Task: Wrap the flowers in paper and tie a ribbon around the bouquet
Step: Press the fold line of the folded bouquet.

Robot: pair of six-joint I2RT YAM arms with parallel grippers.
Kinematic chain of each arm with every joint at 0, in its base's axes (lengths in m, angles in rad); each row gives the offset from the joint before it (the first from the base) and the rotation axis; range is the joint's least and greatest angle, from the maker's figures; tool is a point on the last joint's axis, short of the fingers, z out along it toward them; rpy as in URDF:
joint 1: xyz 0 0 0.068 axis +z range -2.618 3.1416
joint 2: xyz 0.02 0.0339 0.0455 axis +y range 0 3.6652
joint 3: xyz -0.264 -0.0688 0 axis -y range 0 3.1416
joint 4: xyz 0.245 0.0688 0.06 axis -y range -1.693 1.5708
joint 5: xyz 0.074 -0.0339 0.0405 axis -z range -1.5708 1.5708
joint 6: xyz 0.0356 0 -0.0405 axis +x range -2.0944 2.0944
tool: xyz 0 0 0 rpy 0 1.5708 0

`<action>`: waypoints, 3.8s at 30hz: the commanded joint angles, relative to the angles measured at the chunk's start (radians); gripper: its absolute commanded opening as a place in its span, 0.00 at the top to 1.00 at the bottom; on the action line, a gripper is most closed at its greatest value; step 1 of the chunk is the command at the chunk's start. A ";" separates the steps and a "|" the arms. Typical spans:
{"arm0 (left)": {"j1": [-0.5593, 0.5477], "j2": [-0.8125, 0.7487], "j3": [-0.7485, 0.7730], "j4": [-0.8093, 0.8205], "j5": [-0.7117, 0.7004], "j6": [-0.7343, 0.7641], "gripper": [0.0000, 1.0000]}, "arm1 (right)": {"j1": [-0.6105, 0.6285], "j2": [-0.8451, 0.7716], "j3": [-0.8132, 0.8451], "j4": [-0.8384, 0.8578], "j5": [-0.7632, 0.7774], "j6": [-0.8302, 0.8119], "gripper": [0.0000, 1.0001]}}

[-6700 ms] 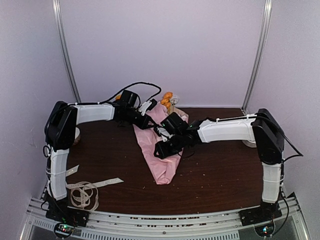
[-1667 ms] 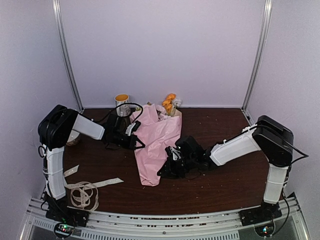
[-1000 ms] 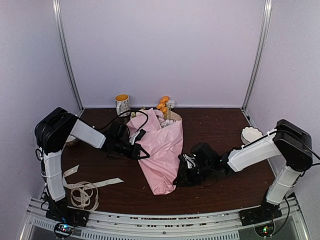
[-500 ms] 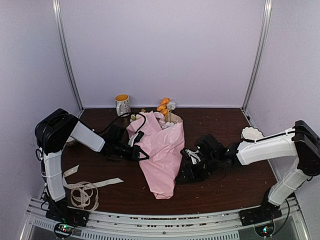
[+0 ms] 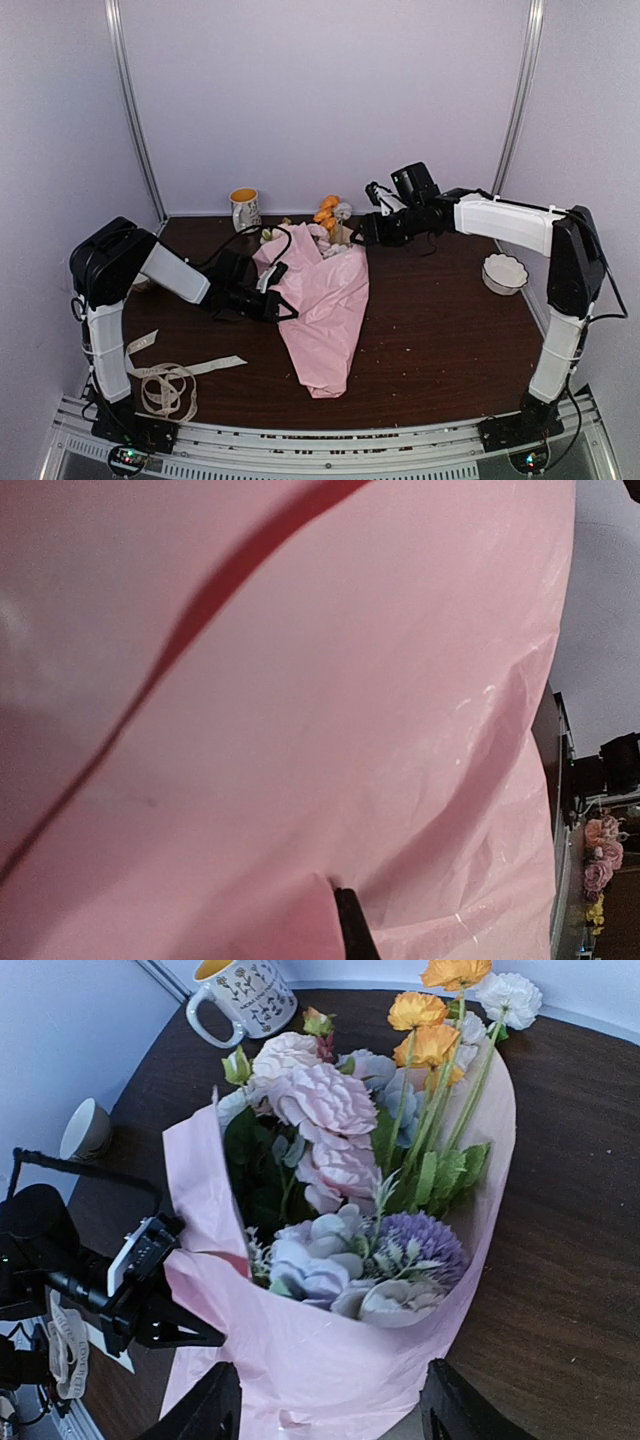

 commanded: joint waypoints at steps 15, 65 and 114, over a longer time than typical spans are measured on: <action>0.007 -0.013 0.020 -0.038 -0.043 0.024 1.00 | -0.045 0.191 0.129 -0.055 -0.062 -0.061 0.93; 0.005 -0.067 0.023 0.037 -0.076 0.061 0.95 | 0.617 0.165 -0.201 -0.155 0.241 -0.103 0.76; 0.072 0.186 0.871 -0.673 -0.046 0.572 1.00 | 0.684 0.260 -0.133 -0.303 0.382 -0.173 0.84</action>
